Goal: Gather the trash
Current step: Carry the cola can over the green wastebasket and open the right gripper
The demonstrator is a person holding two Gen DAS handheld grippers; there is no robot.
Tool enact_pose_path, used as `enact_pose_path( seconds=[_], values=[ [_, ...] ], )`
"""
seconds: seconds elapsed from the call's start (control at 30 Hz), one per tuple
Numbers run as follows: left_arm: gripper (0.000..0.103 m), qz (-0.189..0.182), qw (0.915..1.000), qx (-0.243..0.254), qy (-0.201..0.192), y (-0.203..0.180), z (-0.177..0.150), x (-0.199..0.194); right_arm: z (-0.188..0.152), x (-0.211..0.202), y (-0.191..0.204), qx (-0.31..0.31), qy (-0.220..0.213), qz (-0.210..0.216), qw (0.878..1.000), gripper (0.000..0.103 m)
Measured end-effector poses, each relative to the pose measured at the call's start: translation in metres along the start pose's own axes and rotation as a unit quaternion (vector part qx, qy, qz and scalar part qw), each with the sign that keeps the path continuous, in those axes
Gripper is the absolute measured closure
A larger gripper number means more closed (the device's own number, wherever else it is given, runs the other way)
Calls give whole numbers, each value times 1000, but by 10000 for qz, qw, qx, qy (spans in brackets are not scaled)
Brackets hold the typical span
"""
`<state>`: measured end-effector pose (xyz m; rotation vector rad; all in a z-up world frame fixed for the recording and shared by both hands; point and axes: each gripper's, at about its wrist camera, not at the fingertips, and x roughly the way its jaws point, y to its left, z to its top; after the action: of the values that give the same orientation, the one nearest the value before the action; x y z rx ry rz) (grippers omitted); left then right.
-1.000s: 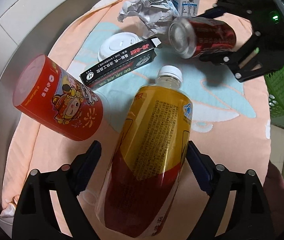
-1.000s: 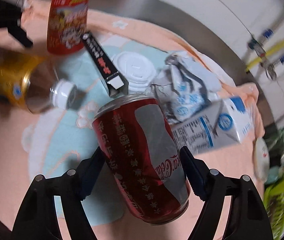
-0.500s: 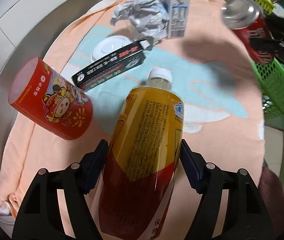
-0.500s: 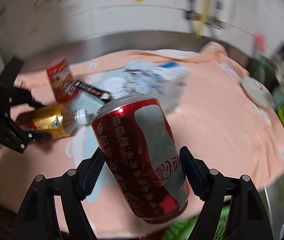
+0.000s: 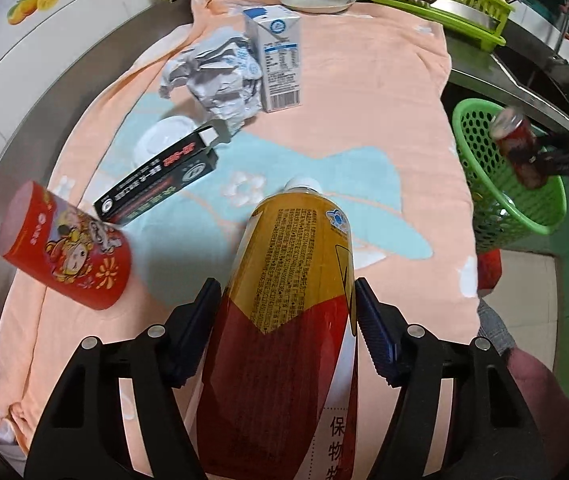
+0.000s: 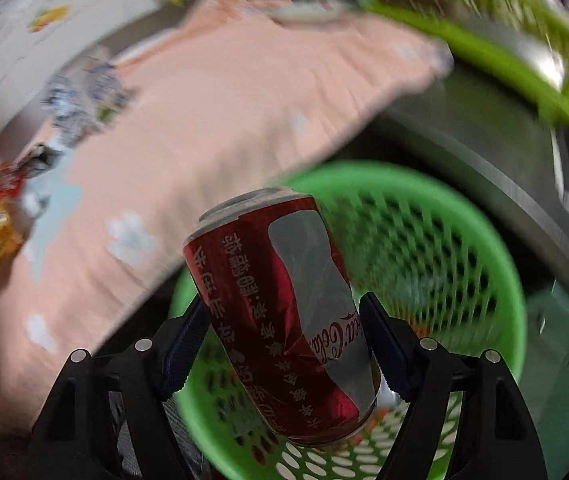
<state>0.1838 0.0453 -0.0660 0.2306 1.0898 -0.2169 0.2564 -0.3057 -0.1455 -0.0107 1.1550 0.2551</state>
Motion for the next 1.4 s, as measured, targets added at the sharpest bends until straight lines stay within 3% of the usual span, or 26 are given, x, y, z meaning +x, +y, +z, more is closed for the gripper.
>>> enact_pose_path(
  seconds=[0.1, 0.3, 0.5, 0.77, 1.03, 1.4],
  values=[
    [37, 31, 9999, -4, 109, 0, -1, 2, -5, 26, -4, 92, 385, 31, 9992, 30],
    [35, -26, 9995, -26, 316, 4, -4, 13, -9, 55, -3, 265, 736, -68, 9969, 30],
    [35, -6, 9993, 37, 379, 0, -4, 23, 1, 66, -10, 674, 958, 84, 9931, 30],
    [38, -80, 9997, -31, 209, -1, -8, 16, 5, 80, -15, 760, 1093, 63, 9911, 29],
    [38, -380, 9990, -185, -136, -5, -1, -5, 5, 60, -10, 672, 769, -34, 9948, 26],
    [38, -1159, 9910, 221, -626, -78, 40, -21, -14, -42, -10, 753, -345, -75, 9965, 26]
  ],
)
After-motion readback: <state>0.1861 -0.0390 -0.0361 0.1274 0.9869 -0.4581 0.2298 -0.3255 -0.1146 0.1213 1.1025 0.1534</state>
